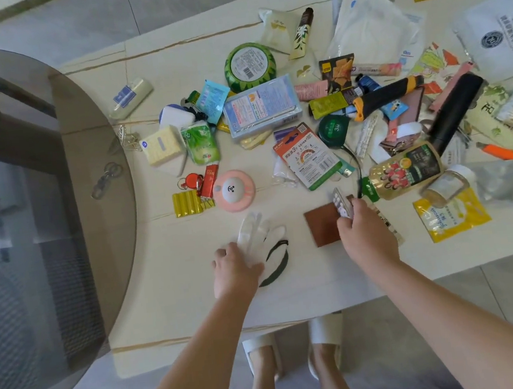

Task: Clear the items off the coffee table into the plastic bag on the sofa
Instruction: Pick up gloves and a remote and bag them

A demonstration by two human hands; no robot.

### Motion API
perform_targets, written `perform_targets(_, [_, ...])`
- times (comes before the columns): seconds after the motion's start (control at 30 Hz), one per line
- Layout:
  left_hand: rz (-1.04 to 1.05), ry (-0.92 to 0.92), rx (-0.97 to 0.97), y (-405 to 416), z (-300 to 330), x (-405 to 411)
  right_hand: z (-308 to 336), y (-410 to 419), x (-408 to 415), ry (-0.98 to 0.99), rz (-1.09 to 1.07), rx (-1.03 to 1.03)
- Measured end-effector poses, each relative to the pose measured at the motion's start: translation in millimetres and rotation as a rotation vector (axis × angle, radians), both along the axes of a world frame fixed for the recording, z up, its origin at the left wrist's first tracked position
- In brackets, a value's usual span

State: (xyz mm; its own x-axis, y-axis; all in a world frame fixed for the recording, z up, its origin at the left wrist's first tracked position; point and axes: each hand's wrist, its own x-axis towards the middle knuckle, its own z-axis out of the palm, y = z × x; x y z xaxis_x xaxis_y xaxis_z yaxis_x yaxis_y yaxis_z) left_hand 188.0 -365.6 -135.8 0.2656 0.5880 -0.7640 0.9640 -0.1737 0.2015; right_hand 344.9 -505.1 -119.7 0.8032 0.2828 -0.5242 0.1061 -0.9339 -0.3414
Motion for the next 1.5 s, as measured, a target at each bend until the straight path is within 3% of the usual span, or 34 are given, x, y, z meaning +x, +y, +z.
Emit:
perform_targets(0.2, [-0.154, 0.075, 0.087, -16, -8, 12, 4, -19, 6, 0.173, -0.243, 0.176])
perform_targets(0.37, [-0.048, 0.090, -0.035, -19, -10, 16, 1, -19, 14, 0.168, -0.020, 0.153])
perform_targets(0.6, [0.187, -0.016, -0.112, -8, -7, 17, -22, -9, 17, -0.023, 0.554, -0.044])
perform_targets(0.77, [0.194, -0.032, -0.127, -5, -8, 18, -24, -8, 19, -0.145, 0.702, -0.164])
perform_targets(0.97, [0.203, -0.044, -0.147, -2, -1, 16, -15, -1, 19, -0.271, 0.673, -0.392])
perform_targets(1.07, [0.187, -0.046, -0.164, 2, 9, 15, -9, -3, 11, -0.041, 0.507, -0.300])
perform_targets(1.2, [0.268, -0.091, -0.191, 7, 33, 15, 12, -6, -1, 0.379, -0.078, -0.024])
perform_targets(1.3, [0.350, -0.150, -0.201, 10, 63, 17, 36, -11, -7, 0.575, -0.439, 0.279])
perform_targets(1.5, [0.434, -0.279, -0.232, 10, 145, 33, 116, -27, -14, 0.764, -0.730, 0.652])
